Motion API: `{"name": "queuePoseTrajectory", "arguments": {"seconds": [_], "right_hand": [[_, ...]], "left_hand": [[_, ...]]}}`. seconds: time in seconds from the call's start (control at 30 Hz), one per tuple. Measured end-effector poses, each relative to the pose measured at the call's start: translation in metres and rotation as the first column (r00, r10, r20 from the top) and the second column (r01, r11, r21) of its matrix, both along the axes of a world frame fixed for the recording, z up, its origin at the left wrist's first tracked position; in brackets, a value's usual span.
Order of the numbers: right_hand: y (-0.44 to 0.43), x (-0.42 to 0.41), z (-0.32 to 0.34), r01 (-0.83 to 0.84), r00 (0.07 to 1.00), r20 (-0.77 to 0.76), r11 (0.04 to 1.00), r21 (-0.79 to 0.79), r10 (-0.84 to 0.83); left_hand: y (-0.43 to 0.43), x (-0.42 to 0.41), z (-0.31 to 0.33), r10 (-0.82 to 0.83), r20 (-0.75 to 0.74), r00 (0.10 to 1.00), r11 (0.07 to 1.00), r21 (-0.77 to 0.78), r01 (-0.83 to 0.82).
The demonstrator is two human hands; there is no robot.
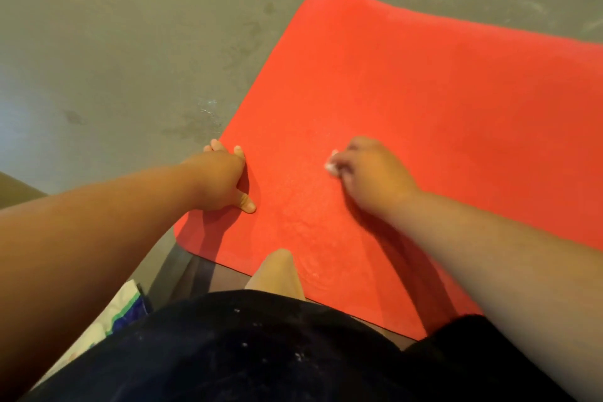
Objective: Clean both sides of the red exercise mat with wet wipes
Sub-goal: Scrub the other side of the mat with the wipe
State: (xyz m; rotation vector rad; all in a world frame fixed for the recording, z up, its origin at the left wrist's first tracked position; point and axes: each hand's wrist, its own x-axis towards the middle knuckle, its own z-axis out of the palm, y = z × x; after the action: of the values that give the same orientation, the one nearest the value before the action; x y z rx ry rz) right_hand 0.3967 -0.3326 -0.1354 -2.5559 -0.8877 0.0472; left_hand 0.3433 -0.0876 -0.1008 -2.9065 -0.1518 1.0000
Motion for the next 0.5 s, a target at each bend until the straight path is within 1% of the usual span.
{"name": "queuePoseTrajectory", "arguments": {"seconds": [0.03,0.07,0.1,0.13,0.17,0.2,0.27,0.33,0.37,0.4,0.43,0.47,0.5], "right_hand": [[-0.011,0.017,0.001,0.167,0.986,-0.012,0.986,-0.001,-0.167],[-0.021,0.029,0.001,0.330,0.943,-0.042,0.944,0.002,-0.330],[-0.026,0.033,0.001,0.454,0.889,-0.070,0.891,0.013,-0.452],[-0.024,0.030,0.001,0.515,0.855,-0.085,0.857,0.031,-0.511],[-0.016,0.020,0.000,0.510,0.859,-0.088,0.858,0.061,-0.505],[-0.004,0.005,-0.001,0.445,0.895,-0.094,0.890,0.103,-0.436],[0.023,-0.033,-0.001,0.202,0.973,-0.140,0.968,0.147,-0.182],[0.037,-0.059,0.006,-0.026,0.983,-0.174,0.990,0.138,0.050],[0.037,-0.061,0.010,-0.078,0.980,-0.168,0.987,0.142,0.102],[0.032,-0.055,0.013,-0.064,0.982,-0.167,0.985,0.160,0.091],[0.023,-0.044,0.014,0.004,0.989,-0.145,0.984,0.178,0.022],[0.010,-0.028,0.011,0.098,0.992,-0.097,0.978,0.182,-0.082],[-0.008,-0.010,0.008,0.211,0.977,-0.034,0.964,0.162,-0.208]], "left_hand": [[0.000,0.000,0.000,0.001,-0.002,1.000,1.000,0.001,-0.001],[-0.001,0.001,0.001,-0.001,-0.005,1.000,1.000,0.004,0.001],[0.000,0.002,0.000,-0.002,-0.012,1.000,1.000,0.009,0.002],[0.000,0.002,0.000,-0.001,-0.020,1.000,1.000,0.013,0.001],[0.000,0.003,0.000,0.000,-0.029,1.000,1.000,0.016,0.000],[0.000,0.004,0.001,-0.003,-0.035,0.999,1.000,0.021,0.004],[0.000,0.005,0.001,-0.010,-0.042,0.999,0.999,0.035,0.012],[-0.001,0.004,0.002,-0.003,-0.042,0.999,0.999,0.037,0.005],[0.000,0.003,0.002,0.013,-0.047,0.999,0.999,0.035,-0.012],[-0.001,0.003,0.003,0.026,-0.047,0.999,0.999,0.034,-0.025],[-0.003,0.002,0.005,0.023,-0.027,0.999,0.999,0.029,-0.022],[-0.007,0.001,0.005,-0.014,0.034,0.999,1.000,0.014,0.014],[-0.013,0.000,0.005,-0.090,0.133,0.987,0.995,-0.029,0.095]]}}
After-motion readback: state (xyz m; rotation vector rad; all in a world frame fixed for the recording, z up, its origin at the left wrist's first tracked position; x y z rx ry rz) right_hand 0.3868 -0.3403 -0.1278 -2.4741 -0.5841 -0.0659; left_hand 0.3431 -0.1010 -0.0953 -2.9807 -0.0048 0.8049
